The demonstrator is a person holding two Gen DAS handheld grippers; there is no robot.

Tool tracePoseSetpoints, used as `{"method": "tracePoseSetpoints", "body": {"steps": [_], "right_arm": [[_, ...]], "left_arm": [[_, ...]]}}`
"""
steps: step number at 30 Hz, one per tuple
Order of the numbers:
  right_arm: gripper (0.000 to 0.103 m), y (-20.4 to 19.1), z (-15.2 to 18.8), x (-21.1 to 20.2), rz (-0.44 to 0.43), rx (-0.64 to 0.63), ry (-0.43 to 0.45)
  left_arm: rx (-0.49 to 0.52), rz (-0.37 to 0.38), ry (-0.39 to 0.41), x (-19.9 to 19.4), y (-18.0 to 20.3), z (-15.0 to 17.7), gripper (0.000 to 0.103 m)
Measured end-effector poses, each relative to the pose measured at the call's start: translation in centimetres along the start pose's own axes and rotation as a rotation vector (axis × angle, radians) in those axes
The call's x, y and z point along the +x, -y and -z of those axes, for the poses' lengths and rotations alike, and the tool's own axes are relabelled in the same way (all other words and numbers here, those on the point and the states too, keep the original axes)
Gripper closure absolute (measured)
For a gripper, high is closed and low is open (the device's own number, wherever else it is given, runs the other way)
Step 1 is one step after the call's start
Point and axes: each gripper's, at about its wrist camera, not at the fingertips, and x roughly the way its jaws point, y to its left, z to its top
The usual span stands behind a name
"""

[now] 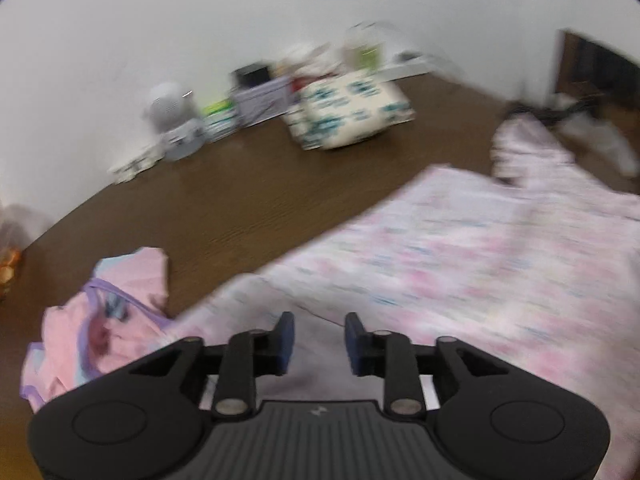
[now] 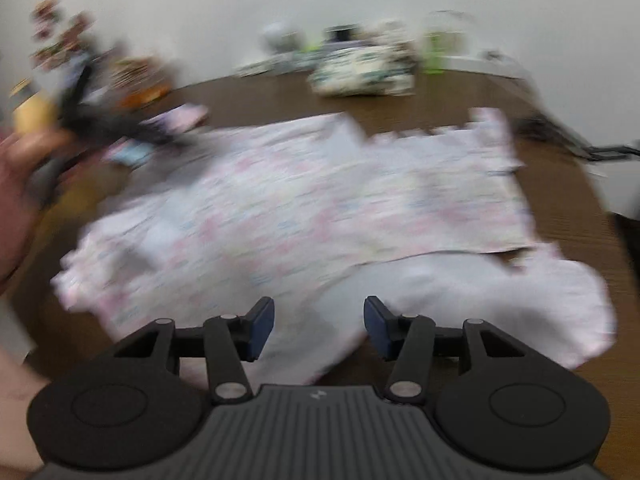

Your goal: Fold clothes

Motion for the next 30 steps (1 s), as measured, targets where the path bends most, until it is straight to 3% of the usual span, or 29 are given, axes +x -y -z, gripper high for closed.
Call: {"method": "tracePoseSetpoints", "body": {"steps": [4, 8, 14, 18, 23, 27, 29, 30], "right_arm": [[0.052, 2.3, 0.2, 0.7, 0.079, 0.054, 0.009], [0.053, 2.9, 1.1, 1.9, 0.092, 0.066, 0.007], [0.049, 2.3, 1.4, 1.3, 0.027, 0.073, 0.033], [0.049, 1.9, 1.5, 0.8, -0.02, 0.079, 0.053], [0.049, 1.4, 1.7, 0.2, -0.078, 0.085, 0.077], [0.053, -0.7, 1.6, 0.2, -0.161, 0.019, 0.078], [0.055, -2.8, 1.7, 0.8, -0.205, -0.057, 0.036], [0.066, -3.5, 1.8, 1.1, -0.224, -0.084, 0.005]], "left_arm": [[0.073, 0.157, 0.018, -3.6, 3.9, 3.2, 0.073], [0.093, 0.176, -0.03, -5.0, 5.9, 6.3, 0.074], [0.121, 0.204, -0.101, -7.0, 8.8, 10.8, 0.076], [0.057, 0.209, -0.07, -9.2, 8.7, 12.8, 0.073], [-0.049, 0.182, 0.029, -10.4, 7.5, 11.8, 0.072], [-0.042, 0.206, 0.029, -8.7, 8.7, 9.9, 0.075], [-0.003, 0.236, 0.008, -7.7, 10.0, 9.4, 0.088], [0.024, 0.254, -0.006, -7.1, 10.8, 9.4, 0.095]]}}
